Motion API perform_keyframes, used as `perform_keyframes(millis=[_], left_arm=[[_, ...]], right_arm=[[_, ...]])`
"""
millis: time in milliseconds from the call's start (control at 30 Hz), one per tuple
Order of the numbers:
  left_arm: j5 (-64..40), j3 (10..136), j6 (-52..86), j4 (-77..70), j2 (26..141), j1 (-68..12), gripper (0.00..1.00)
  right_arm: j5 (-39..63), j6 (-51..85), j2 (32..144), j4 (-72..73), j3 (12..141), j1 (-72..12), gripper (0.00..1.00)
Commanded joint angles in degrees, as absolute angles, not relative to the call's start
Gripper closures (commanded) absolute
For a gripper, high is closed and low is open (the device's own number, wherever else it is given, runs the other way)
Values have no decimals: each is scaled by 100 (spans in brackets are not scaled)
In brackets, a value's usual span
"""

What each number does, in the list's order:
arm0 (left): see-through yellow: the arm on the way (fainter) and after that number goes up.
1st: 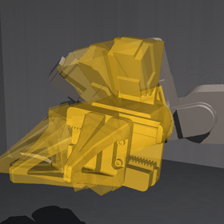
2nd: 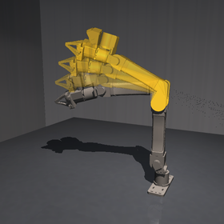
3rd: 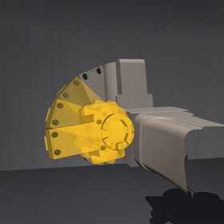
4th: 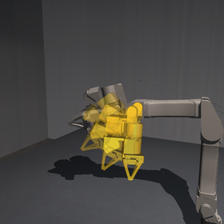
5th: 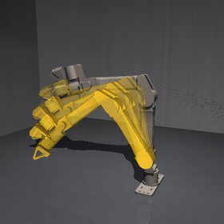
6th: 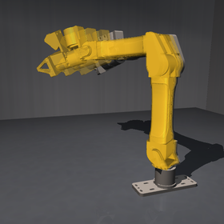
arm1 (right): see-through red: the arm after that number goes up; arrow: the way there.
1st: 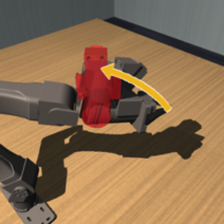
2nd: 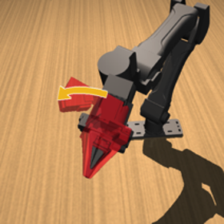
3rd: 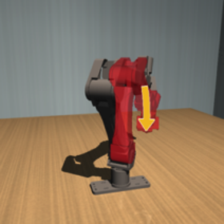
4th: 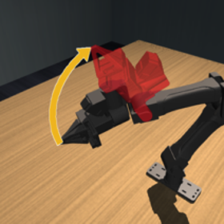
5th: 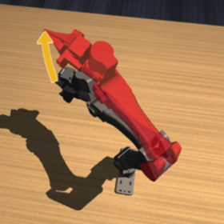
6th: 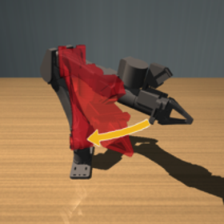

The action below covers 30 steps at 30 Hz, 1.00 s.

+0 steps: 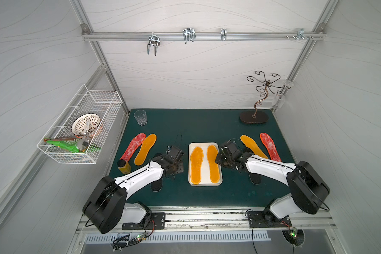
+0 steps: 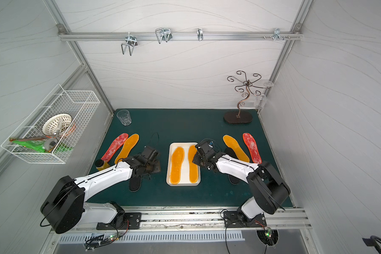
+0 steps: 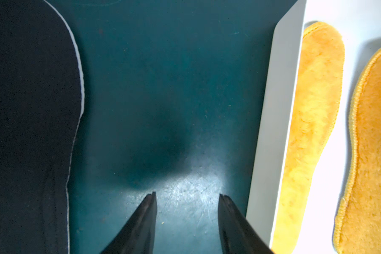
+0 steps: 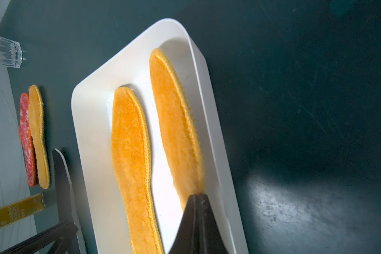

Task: Put the insoles into the storage box
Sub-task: Place the insole in the storage box.

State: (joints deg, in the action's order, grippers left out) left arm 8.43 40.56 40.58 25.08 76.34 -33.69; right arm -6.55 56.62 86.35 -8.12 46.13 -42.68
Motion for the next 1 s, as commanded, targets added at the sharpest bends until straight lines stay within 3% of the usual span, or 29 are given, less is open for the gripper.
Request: perform_keyframes(millis=[0,633,700,733,967], left_arm=[[959,4155,4000,2505,7699,-3354,50],[974,4140,4017,2520,7743,-3351,50],[968,4151,4017,2505,7751,-3349,50],[967,4155,4009,2511,7756,-3353,50],[1014,4219,4008,2617,7711,-3338,50]], right_arm=[[-848,5763,8682,-869,4658,-4332,100],[-772,5546,8794,-1028,4747,-4355,99],[-806,5502,8732,-1083,4760,-4363,75],[-825,5528,8713,-1173,4788,-4367,70],[-997,5320,8168,-1354,4781,-4445,57]])
